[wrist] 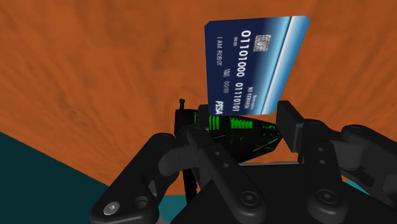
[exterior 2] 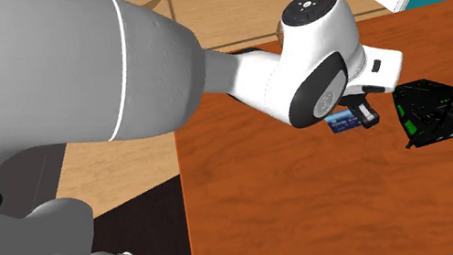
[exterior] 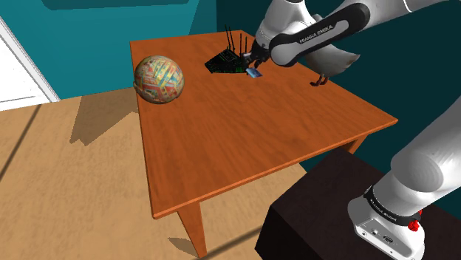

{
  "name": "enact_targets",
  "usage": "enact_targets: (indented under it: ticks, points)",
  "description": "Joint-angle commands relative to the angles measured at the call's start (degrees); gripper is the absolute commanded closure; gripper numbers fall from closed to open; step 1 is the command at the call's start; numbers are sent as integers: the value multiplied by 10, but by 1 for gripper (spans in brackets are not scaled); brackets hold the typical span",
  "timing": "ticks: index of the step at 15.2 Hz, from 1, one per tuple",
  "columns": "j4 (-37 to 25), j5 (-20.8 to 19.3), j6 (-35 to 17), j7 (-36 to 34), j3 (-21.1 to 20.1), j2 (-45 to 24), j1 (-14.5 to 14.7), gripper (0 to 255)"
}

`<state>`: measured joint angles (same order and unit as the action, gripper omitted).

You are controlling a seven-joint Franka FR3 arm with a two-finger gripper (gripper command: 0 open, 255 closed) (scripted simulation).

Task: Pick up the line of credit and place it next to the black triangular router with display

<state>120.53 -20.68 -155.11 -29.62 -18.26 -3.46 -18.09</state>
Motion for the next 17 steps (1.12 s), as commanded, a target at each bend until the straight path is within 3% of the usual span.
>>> enact_targets:
  ticks: [1,17]
  points:
    - [7,-14,-13,-12,2,-8,1,255]
    - [33,-154,-100,-135,45,-79,26,255]
